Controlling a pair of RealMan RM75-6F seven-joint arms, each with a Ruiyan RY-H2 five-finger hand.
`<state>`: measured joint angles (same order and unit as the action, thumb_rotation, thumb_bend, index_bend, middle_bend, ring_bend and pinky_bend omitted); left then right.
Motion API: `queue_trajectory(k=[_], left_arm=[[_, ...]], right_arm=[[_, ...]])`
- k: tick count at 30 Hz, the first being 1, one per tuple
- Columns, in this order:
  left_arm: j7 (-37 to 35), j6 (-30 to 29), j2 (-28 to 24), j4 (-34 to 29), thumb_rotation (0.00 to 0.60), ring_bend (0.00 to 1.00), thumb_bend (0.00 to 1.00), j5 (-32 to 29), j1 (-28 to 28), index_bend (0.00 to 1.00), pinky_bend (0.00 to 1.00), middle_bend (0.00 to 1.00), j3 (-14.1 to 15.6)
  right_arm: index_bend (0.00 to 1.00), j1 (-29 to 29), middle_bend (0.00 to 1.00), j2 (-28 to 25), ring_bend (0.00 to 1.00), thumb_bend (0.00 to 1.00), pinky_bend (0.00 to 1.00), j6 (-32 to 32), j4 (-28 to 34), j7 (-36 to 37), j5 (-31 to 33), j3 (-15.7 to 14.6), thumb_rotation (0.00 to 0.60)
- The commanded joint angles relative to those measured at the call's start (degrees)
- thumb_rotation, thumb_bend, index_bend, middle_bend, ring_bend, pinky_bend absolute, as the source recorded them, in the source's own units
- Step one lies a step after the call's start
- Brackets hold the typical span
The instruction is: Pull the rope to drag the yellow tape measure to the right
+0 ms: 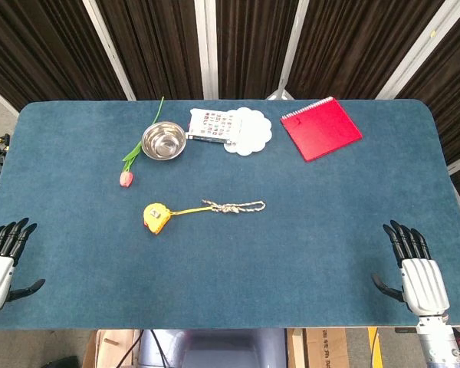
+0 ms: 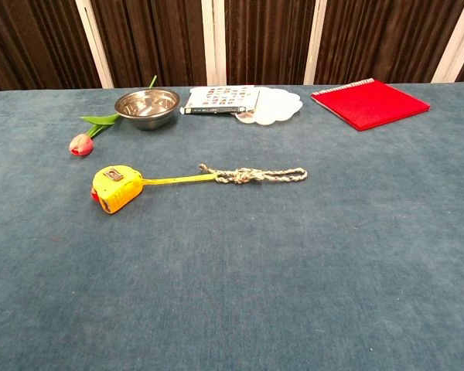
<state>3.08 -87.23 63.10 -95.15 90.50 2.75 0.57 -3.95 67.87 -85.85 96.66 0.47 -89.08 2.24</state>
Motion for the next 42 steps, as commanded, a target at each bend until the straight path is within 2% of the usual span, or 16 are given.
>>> queue_trajectory(k=[1,18,24,31,33,37,42], left_arm=[[0.0,0.0,0.0,0.0,0.6,0.0,0.0,0.0,0.0,0.0,0.0,0.0,0.0],[0.2,0.2,0.0,-0.1,0.6,0.0,0.0,-0.2,0.0,0.0,0.0,0.0,0.0],[-0.4,0.1,-0.2,-0.2,0.6,0.0,0.0,-0.5,-0.1,0.0,0.0,0.0,-0.1],[-0.6,0.5,-0.2,-0.5,0.6,0.0,0.0,-0.6,0.2,0.0,0.0,0.0,-0.2],[-0.6,0.5,-0.2,-0.6,0.6,0.0,0.0,-0.7,0.1,0.0,0.0,0.0,-0.2],[-0.9,0.6,-0.3,-0.9,0.6,0.0,0.0,-0.9,0.1,0.0,0.0,0.0,-0.2],[-1.1,1.1,-0.4,-1.1,0.6,0.0,0.0,-1.3,0.3,0.0,0.0,0.0,-0.3]], right_arm=[[0.0,0.0,0.0,0.0,0.0,0.28,0.0,0.0,0.0,0.0,0.0,0.0,0.6],[0.0,-0.7,0.0,-0.3,0.0,0.28,0.0,0.3,1.1,2.8,-1.6,-0.2,0.6],[0.0,-3.6,0.0,-0.5,0.0,0.28,0.0,2.7,2.7,3.0,-0.7,2.4,0.6],[0.0,-11.0,0.0,0.7,0.0,0.28,0.0,10.9,5.4,0.1,3.9,7.8,0.6],[0.03,-13.4,0.0,1.9,0.0,0.28,0.0,13.2,5.7,-1.5,5.5,9.4,0.6],[0.19,-17.8,0.0,5.3,0.0,0.28,0.0,17.3,5.2,-3.9,9.1,12.1,0.6],[0.33,-23.2,0.0,11.2,0.0,0.28,0.0,21.6,1.5,-8.0,14.4,14.6,0.6]])
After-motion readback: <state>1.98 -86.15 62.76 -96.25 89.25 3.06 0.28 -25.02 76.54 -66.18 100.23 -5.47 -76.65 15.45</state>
